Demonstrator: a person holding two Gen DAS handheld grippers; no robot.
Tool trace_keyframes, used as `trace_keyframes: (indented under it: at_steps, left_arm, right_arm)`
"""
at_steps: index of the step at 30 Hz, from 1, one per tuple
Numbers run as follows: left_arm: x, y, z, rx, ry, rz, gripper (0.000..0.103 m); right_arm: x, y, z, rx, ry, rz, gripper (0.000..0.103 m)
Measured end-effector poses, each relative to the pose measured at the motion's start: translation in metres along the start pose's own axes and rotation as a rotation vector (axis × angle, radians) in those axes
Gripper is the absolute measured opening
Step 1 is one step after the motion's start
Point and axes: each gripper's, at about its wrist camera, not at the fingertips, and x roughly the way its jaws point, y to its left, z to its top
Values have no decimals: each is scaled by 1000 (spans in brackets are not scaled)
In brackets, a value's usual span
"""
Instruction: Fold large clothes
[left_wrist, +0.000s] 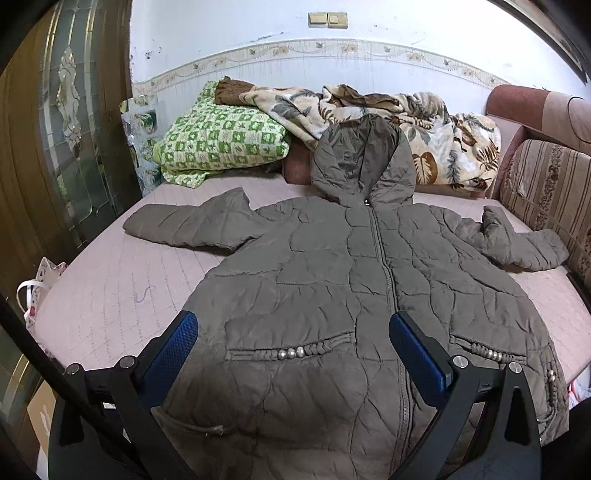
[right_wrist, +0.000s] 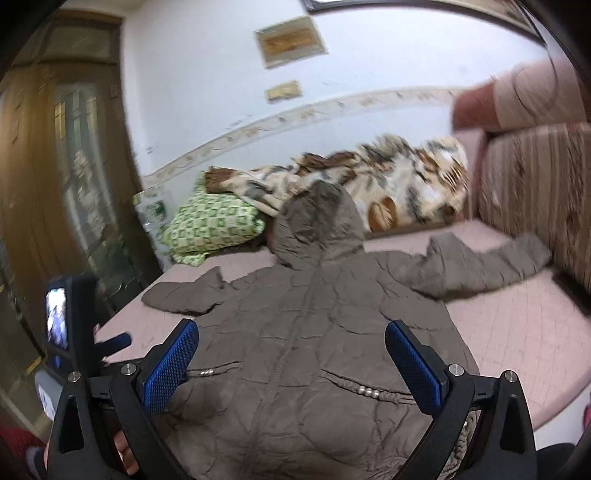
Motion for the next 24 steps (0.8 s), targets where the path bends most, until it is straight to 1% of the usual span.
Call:
trace_keyframes:
  at_steps: [3,5,6,8,10,12,15,17,19,20,21,22,23,24]
  left_arm:
    - [21,-3,17,27,9,-14,103]
    - [38,-4,32,42,9,-11,103]
    - [47,-5,42,48,1,4,103]
    - [61,-7,57,56,-17,15,103]
    - [76,-12,70,68,-24,10,103]
    - [94,-20,82,94,-16,-3,103]
    - [119,-29,87,117,4,-16,103]
    - [129,-30,82,114,6,-31,103]
    - [138,-29,74,118,-2,-44,103]
    - [141,-29,72,125,3,-43,103]
    - [145,-30,72,132,11,-41,103]
    - [149,-30,72,133,18,-43,103]
    - [152,-29,73,129,20,-50,103]
    - [153,-28,73,126,21,-58,103]
  right_arm:
    - [11,-27,14,48,13,-6,102]
    - [21,-58,33,108,21,-18,102]
    - [25,-77,43,144,17,-30,102]
    - [36,-121,63,219,7,-103,102]
    - [45,-152,76,267,13,-152,102]
    - [51,-186,85,324,-5,-194,102]
    - [55,-233,94,422,-30,-232,102]
    - [62,-273,99,500,-29,-287,102]
    - [64,-304,102,567,-59,-338,102]
    - [67,-324,102,600,-58,-367,100]
    - [70,-341,100,624,-57,-394,93]
    - [72,-358,97,658,-57,-418,90]
    - [75,-374,94,701,-53,-423,87]
    - [78,-386,91,729,-46,-423,82]
